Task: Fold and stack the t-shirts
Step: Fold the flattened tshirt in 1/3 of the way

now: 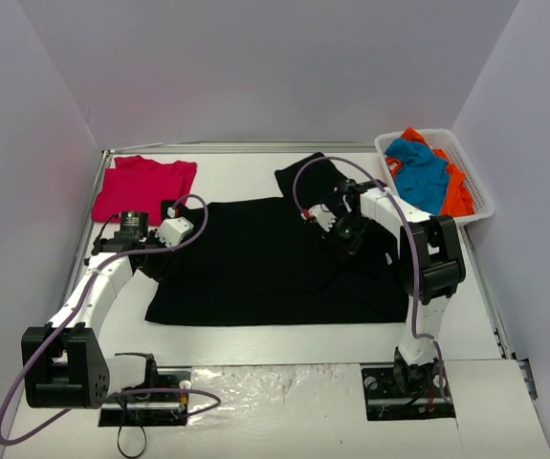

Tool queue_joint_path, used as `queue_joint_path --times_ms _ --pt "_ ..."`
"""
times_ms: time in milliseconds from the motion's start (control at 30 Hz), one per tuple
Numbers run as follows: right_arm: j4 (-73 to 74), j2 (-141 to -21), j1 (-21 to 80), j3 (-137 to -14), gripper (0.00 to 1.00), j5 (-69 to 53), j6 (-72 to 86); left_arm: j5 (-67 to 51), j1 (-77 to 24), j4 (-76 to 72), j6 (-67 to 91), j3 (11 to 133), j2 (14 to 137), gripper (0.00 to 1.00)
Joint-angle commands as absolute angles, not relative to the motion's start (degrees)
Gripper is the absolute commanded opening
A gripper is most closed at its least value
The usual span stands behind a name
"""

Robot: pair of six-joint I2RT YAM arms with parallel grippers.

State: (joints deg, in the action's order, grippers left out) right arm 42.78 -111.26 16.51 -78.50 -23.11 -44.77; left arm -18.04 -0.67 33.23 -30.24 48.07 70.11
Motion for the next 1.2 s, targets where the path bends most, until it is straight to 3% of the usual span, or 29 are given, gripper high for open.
queue_joint_path --times_ms 0,300,567,700,867,1167 --pt "45.3 -112.8 17.4 -81.7 0.01 -24.9 -45.0 -18.9 -0.3 33.9 -30.8 48.5 70.2 0.35" --pt "45.3 -115.6 18.2 -85.7 0.0 -25.0 -44.6 -19.0 -0.4 34.1 -30.9 48.6 70.5 0.35" --pt "45.3 -117.7 18.7 -88.2 0.06 -23.8 -44.6 -19.2 -0.3 34.3 -30.9 48.7 71.3 0.35" --pt "45.3 -118.9 19.0 -90.4 0.11 -23.9 -44.3 -19.6 -0.3 34.5 -31.1 48.7 71.5 0.35" --pt "45.2 -120.1 19.9 -93.1 0.31 -23.7 -43.7 -20.0 -0.3 34.7 -31.2 48.8 72.3 0.35" --pt "43.9 -117.9 20.0 -93.8 0.43 -22.4 -41.7 -20.7 -0.3 34.8 -31.3 48.8 72.9 0.36"
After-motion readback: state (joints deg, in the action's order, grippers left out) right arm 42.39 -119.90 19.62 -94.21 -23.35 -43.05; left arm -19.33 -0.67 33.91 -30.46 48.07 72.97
